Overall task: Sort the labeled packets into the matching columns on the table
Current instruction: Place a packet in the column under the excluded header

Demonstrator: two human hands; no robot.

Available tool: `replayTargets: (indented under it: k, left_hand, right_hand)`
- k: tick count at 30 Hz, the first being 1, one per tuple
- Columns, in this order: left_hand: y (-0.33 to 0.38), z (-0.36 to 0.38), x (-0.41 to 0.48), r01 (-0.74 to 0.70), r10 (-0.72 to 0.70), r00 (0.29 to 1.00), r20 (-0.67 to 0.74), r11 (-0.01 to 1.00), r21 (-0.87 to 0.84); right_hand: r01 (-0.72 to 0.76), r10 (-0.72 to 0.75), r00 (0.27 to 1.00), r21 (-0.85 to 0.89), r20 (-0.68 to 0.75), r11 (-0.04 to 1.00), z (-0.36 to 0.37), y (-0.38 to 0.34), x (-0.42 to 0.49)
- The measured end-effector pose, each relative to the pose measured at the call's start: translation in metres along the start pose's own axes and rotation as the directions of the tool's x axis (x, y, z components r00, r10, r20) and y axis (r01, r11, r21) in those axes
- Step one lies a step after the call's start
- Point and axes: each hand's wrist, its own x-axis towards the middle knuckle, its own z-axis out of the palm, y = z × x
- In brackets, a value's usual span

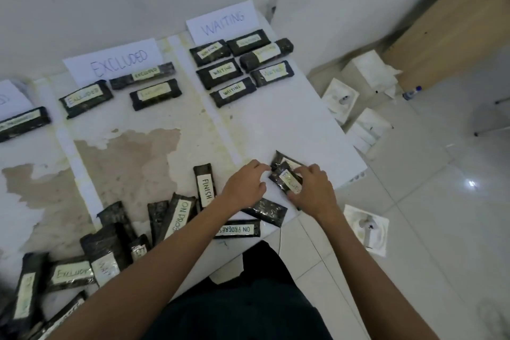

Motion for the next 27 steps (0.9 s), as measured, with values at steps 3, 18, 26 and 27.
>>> replayTargets:
  k: [3, 18, 26, 27]
  left_hand:
    - [0.009, 0.013, 0.003, 0.010, -0.011, 1.000, -0.006, 0.999, -0.046]
    - [0.000, 0.001, -0.026, -0.219, 0.320, 0.933, -0.165, 0.869, 0.444]
    - [-0.043, -0.030, -0.061, -0.011, 0.134, 0.940, -0.315, 0.931, 0.365]
    - [-0.050, -0.035, -0.066, 0.031, 0.093, 0.936, -0.339, 0.939, 0.343]
  right_hand:
    - [-0.040, 0.040, 0.999, -0.087, 0.000, 0.995, 0.015, 0.006, -0.013]
    - [0.364, -0.358, 0.929, 0.051, -0.097, 0.930, -0.001, -0.021, -0.010]
    - [0.554, -0.551, 0.832, 0.064, -0.065, 0.830, 0.003, -0.080, 0.003]
    - [0.564, -0.560, 0.826, 0.078, -0.061, 0.822, 0.004, -0.088, 0.006]
